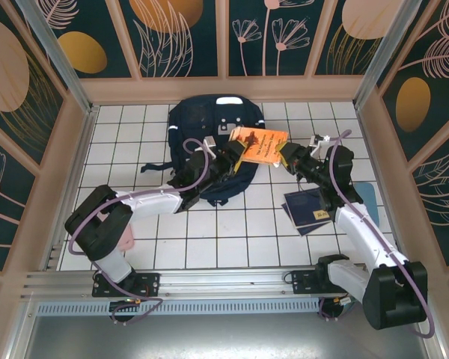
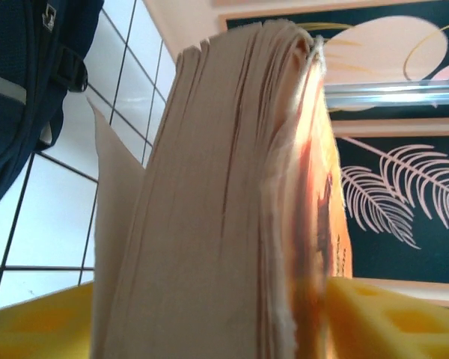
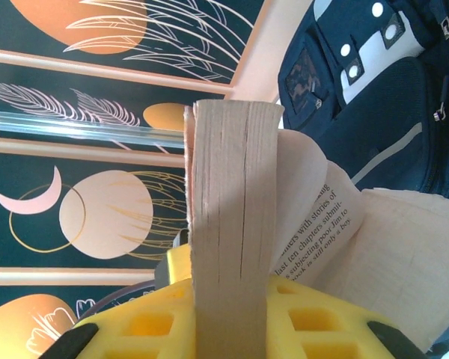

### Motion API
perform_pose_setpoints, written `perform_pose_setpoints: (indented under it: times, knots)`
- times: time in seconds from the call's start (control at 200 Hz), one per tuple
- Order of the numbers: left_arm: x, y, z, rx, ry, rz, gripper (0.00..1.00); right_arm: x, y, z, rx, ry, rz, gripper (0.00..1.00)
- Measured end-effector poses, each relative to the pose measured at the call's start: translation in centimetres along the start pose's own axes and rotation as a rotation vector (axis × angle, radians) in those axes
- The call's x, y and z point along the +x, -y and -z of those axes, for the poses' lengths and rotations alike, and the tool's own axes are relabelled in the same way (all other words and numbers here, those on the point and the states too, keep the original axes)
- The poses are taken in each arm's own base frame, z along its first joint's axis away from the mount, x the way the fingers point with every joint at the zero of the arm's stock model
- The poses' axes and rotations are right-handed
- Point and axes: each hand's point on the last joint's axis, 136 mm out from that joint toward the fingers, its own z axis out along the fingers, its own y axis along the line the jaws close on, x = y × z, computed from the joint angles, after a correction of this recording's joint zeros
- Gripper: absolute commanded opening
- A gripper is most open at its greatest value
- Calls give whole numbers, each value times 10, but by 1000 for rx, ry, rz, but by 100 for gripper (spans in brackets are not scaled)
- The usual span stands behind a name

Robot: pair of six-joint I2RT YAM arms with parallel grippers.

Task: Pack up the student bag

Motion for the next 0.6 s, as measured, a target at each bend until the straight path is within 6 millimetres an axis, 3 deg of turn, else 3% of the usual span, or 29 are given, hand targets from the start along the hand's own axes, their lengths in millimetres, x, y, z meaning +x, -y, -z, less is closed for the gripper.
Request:
perform_pose_setpoints:
  times: [0.165,0.25,0.3,0.415,0.601]
  knots:
    - [-10,2,9,38,52,29,25,3,9,0,32,-10,8,36]
    - [-14,12,12,76,67,32,16,4,18,-1,66,-19,8,47]
    - [-17,16,13,90,76,24,11,4,23,0,88,-18,16,60]
    - [-22,9,16,76,91,2,4,-7,30,4,150,26,41,83]
    - [-28,7,18,72,108,-36,0,-12,35,12,167,67,57,94]
